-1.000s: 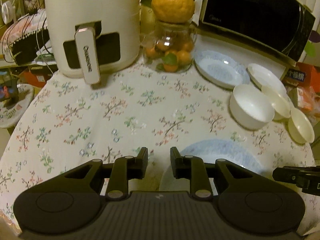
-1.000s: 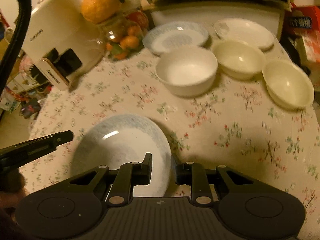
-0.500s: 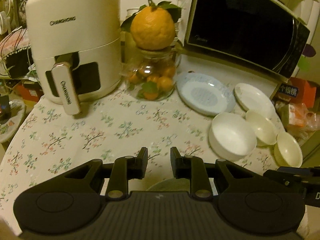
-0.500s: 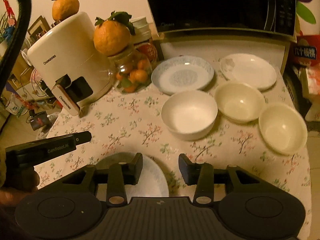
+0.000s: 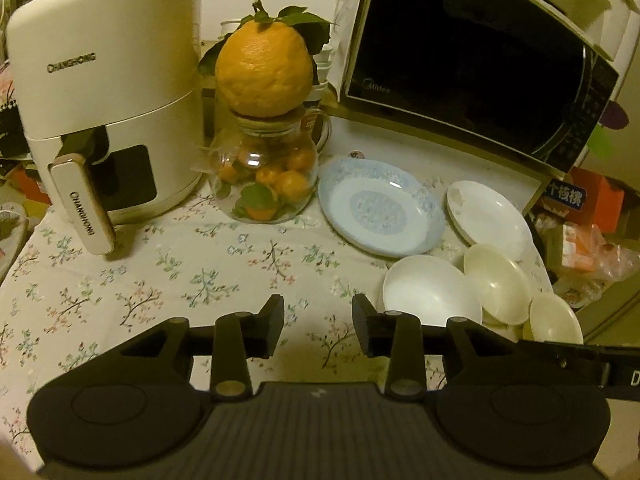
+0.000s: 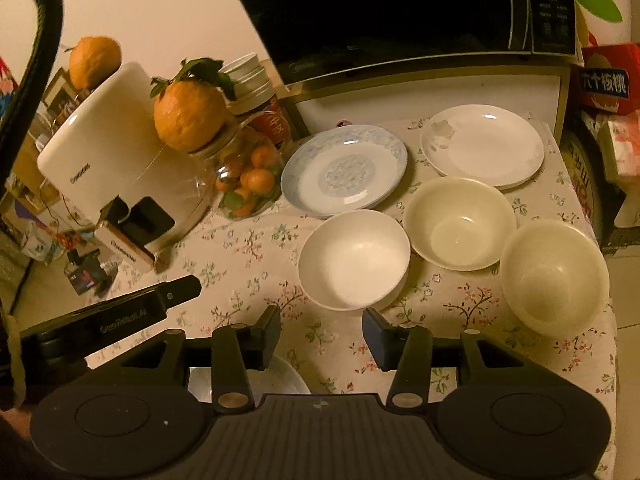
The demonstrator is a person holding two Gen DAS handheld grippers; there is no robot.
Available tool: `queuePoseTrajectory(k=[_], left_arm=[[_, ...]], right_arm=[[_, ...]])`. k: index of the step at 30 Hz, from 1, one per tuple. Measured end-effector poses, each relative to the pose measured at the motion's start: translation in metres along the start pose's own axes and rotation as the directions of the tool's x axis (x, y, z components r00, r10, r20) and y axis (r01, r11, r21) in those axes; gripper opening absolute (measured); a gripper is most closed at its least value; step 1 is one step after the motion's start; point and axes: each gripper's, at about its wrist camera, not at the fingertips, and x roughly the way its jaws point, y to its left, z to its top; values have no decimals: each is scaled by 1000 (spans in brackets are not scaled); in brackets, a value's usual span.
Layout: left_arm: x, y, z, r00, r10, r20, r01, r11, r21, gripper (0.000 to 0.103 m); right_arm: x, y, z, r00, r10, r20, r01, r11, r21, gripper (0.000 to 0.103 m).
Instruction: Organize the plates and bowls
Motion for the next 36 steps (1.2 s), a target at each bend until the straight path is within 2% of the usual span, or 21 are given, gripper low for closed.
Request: queuePoseTrajectory(k=[8, 13, 17, 21, 30, 36], left_arm=[[34, -14, 17, 999, -28, -16, 28, 1000, 8, 46], [60, -16, 35, 998, -53, -23, 51, 997, -65, 47], [81, -25, 46, 997, -76, -11, 74, 993, -90, 47], [107, -24, 50, 997, -69, -28, 65, 991, -115, 44], [147, -13, 57, 996, -84, -36, 77, 983, -169, 39], [163, -7, 59, 996, -70, -51, 59, 979, -195, 37]], right_arm=[[10, -13, 24, 1000, -6, 23, 4, 998, 65, 46], [22, -29, 48, 999, -4, 55, -5, 987, 162, 46], [38, -54, 66, 997, -3, 76, -20, 956, 294, 46], [58, -66, 77, 997, 23, 74, -48, 932, 360, 46], [106, -59, 103, 997, 18, 76, -41, 950, 311, 44], [135, -55, 106, 998, -56, 16, 49, 956, 290, 41]])
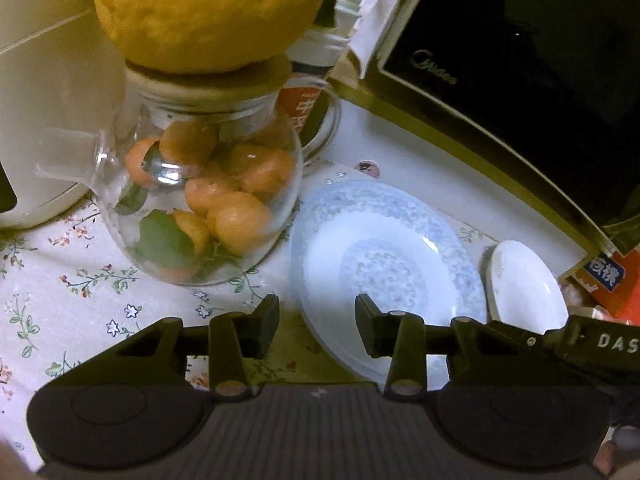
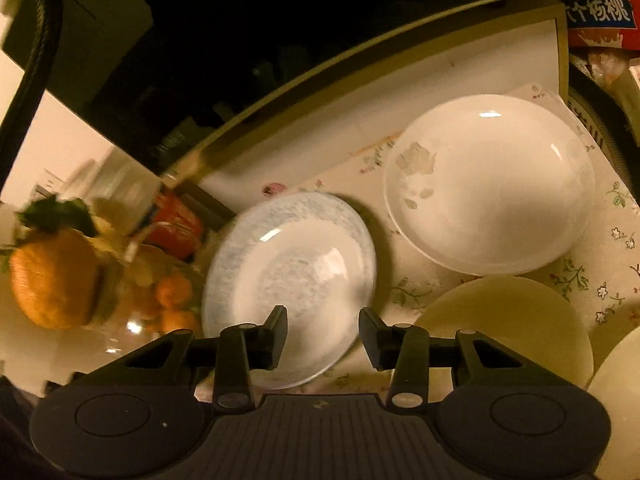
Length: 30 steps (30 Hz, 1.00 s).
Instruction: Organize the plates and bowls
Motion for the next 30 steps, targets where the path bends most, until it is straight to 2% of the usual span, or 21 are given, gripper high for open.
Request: queuePoseTrajectory(k=[4, 9, 12, 21, 25, 30], left_arm=[[8, 2, 1, 1000, 0, -11, 0, 1000, -4, 35], [19, 3, 3, 1000, -8, -23, 7, 1000, -22, 25], [23, 5, 2, 1000, -9, -26, 8, 1000, -20, 22], [33, 9, 3, 999, -22, -23, 21, 1000, -20, 13], [32, 8, 3, 1000, -23, -19, 23, 1000, -10, 11], [28, 8, 5, 1000, -22, -14, 22, 1000, -2, 10]], right_arm=[[10, 1, 2, 999, -41, -8, 41, 999, -4, 40], [21, 2, 0, 998, -61, -20, 61, 998, -7, 39], [27, 5, -1, 996, -84, -22, 83, 996, -26, 38], [40, 0, -1, 995, -100, -9, 100, 994, -34, 26], [44, -4, -3, 993, -117, -9, 117, 992, -46, 12], [41, 2, -8, 992, -125, 6, 125, 987, -98, 12]])
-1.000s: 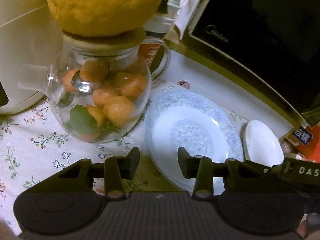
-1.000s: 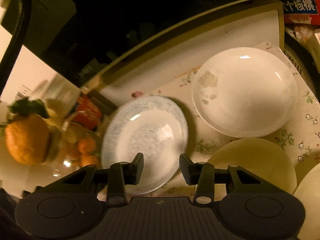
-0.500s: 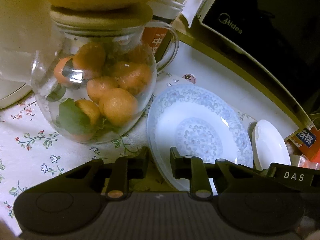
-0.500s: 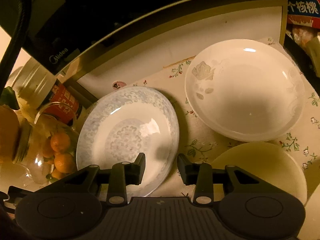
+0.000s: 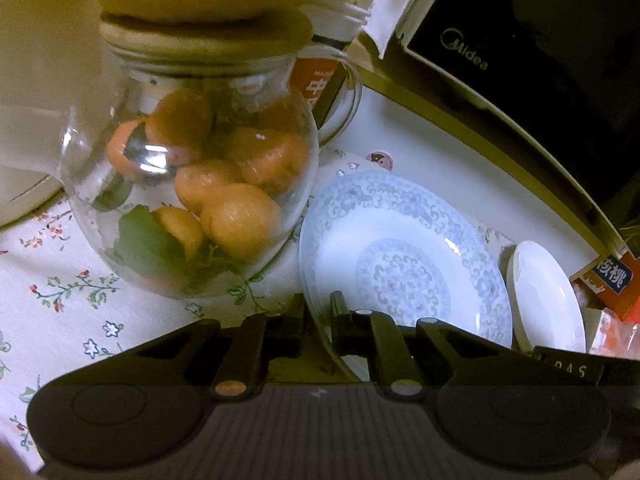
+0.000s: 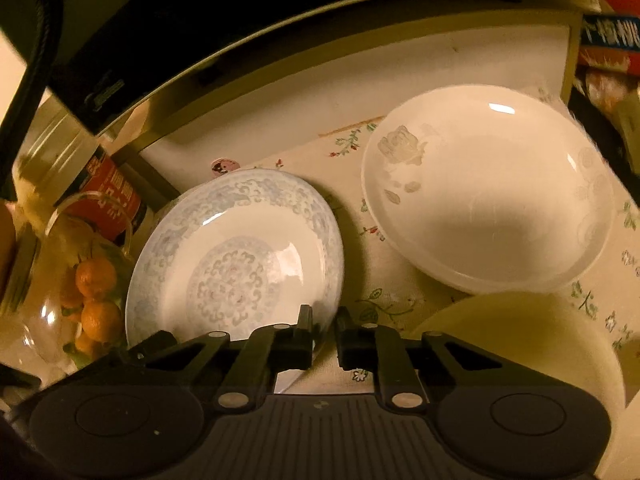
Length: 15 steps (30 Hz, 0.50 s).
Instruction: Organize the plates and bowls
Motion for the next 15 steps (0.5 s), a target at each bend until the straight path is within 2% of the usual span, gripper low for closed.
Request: queuePoseTrajectory(k=[15], left_arm=[[-22, -6, 6, 1000, -20, -6, 20, 1000, -3, 10]], right_arm=[[-18, 1, 3, 1000, 22, 7, -22, 1000, -17, 13]])
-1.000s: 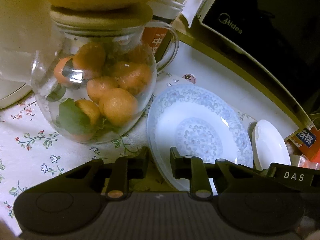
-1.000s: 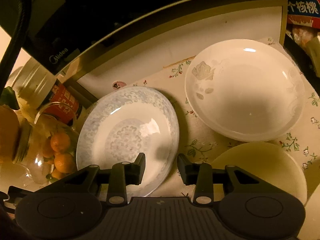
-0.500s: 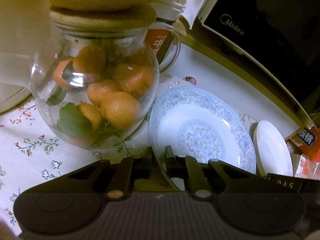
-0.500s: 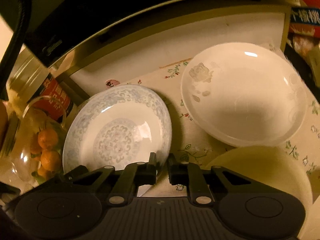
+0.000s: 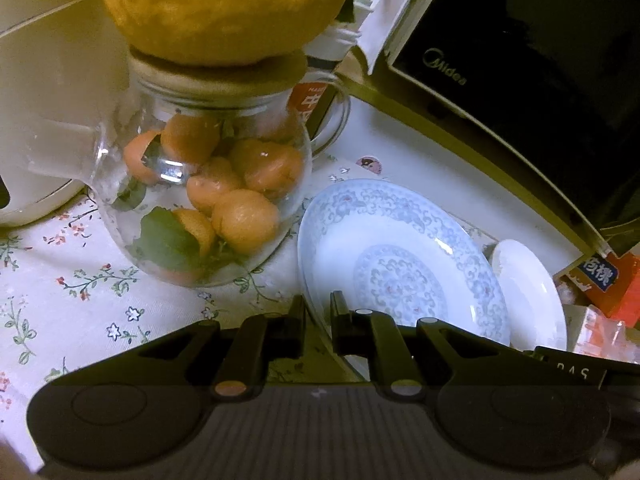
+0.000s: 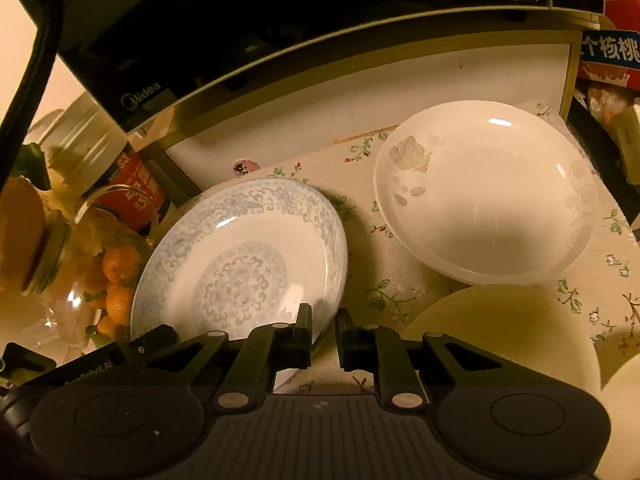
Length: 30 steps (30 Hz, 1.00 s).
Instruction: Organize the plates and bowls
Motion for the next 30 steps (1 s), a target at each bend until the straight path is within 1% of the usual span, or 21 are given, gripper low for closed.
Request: queuePoseTrajectory(k=[6, 14, 22, 30], left_arm=[[-17, -6, -2, 1000, -6, 6, 6, 1000, 15, 11], [-39, -8, -18, 1000, -15, 11, 14, 999, 35, 11], [-78, -7, -30, 998, -47, 48, 45, 998, 43, 11], [-120, -4, -46, 995, -58, 83, 55, 998, 41, 11]], right_arm=[[-13, 0, -1, 1000, 2, 14, -2, 1000, -11, 13], [-33, 0, -11, 999, -6, 31, 7, 1000, -29, 13], [-65, 2, -24, 997, 8, 76, -3, 998, -59, 13], [-104, 11, -49, 994, 23, 109, -14, 996, -83, 13]])
